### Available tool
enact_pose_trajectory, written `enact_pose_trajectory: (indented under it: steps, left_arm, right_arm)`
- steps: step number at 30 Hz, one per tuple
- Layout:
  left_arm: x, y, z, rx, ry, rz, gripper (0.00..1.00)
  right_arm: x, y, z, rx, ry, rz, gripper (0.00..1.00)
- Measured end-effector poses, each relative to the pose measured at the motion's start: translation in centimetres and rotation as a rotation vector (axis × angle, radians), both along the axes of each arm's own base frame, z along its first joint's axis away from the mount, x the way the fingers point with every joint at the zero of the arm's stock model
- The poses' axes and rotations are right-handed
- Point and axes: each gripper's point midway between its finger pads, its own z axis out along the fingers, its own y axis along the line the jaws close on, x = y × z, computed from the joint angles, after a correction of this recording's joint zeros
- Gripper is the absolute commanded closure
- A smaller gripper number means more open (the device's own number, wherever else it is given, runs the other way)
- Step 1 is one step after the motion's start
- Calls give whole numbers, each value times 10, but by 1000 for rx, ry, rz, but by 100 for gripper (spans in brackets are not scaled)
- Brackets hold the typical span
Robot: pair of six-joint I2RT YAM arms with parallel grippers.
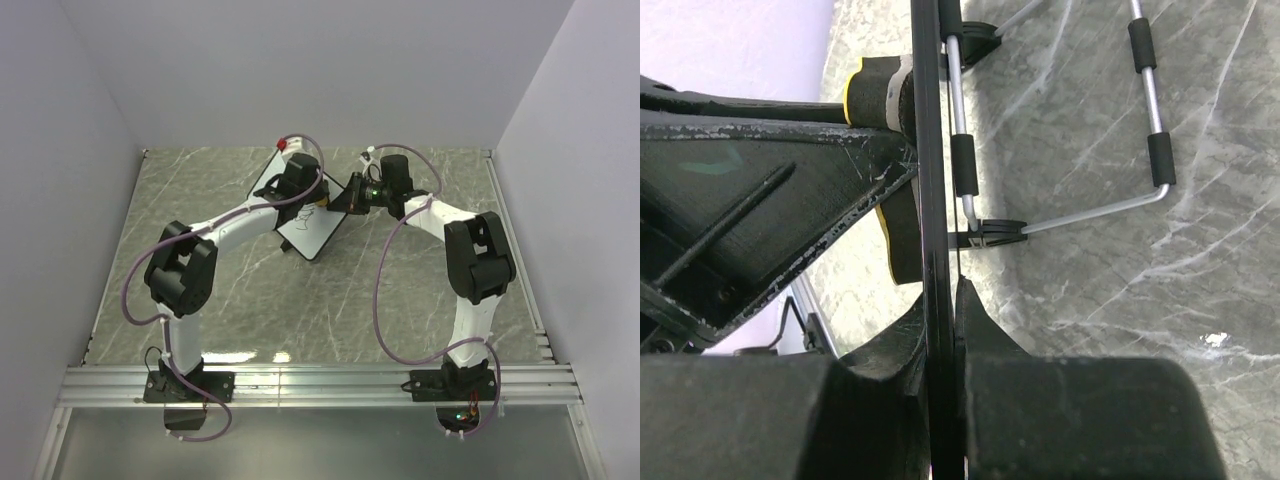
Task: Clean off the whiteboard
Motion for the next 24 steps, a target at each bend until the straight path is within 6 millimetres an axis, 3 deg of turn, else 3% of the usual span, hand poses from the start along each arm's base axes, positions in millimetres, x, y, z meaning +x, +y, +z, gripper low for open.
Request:
enact_pose_trajectory:
  steps: [4, 7, 15, 17, 19, 24]
  left_arm:
    - [9, 10, -3, -46, 25, -3, 100]
    - [26, 33, -8, -69, 31, 33, 100]
    - [68, 157, -67, -50, 126, 248, 100]
    - [74, 179, -80, -37, 149, 283, 100]
    - [78, 190, -86, -19, 162, 290, 100]
    - [88, 179, -82, 21, 151, 226, 100]
  right_arm:
    - [2, 1, -1, 1, 0, 0, 100]
    - [3, 1, 0, -1, 2, -1, 100]
    - [3, 3, 5, -8, 8, 4, 100]
    - [3, 4, 6, -12, 10, 5, 100]
    - [3, 5, 7, -15, 14, 6, 100]
    - [0, 3, 5, -27, 36, 5, 100]
